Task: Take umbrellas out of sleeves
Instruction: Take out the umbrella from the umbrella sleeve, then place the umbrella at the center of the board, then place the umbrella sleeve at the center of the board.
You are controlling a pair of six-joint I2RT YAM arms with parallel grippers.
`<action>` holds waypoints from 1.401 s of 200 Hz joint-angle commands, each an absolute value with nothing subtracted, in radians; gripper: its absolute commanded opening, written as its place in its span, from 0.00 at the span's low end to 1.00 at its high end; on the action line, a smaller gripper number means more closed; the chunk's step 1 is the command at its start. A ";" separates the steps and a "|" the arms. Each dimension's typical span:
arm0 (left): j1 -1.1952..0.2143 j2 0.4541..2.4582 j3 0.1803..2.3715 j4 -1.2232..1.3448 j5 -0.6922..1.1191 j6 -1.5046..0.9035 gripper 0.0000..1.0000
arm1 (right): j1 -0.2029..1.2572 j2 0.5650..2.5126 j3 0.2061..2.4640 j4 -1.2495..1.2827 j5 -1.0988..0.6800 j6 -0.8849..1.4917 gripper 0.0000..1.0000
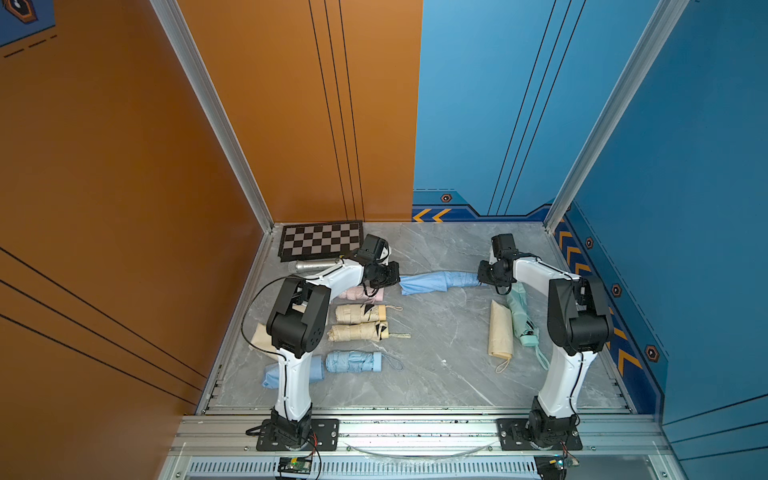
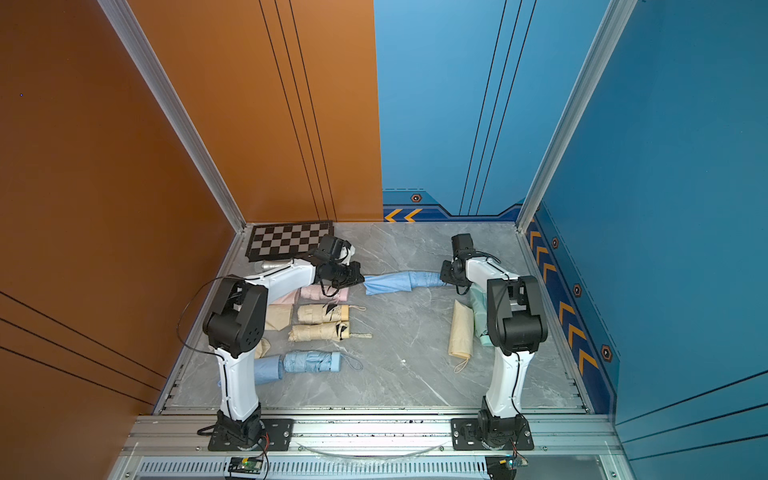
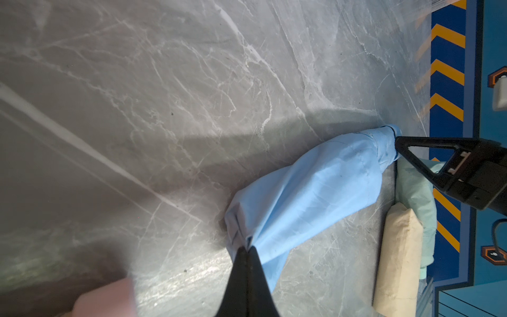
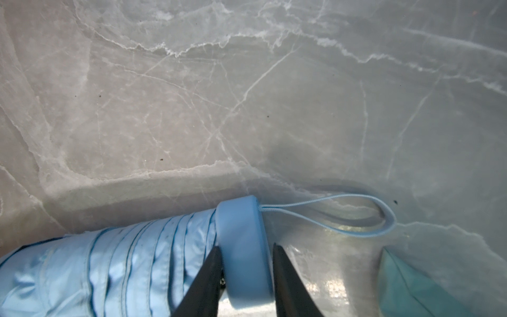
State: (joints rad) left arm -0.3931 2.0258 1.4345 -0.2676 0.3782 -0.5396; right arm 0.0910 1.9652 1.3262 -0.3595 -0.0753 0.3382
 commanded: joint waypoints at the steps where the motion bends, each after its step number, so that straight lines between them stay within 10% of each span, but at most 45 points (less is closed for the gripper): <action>1: -0.384 2.039 1.461 -0.298 0.360 -0.517 0.00 | 0.071 1.964 1.291 -0.463 -0.032 0.311 0.33; 280: -0.368 2.066 1.508 -0.330 0.380 -0.492 0.00 | 0.021 1.993 1.372 -0.511 0.026 0.247 0.36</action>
State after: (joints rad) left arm -0.3676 2.0464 1.4834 -0.3084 0.3683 -0.5121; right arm 0.0322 1.9610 1.3533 -0.4397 -0.0196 0.2646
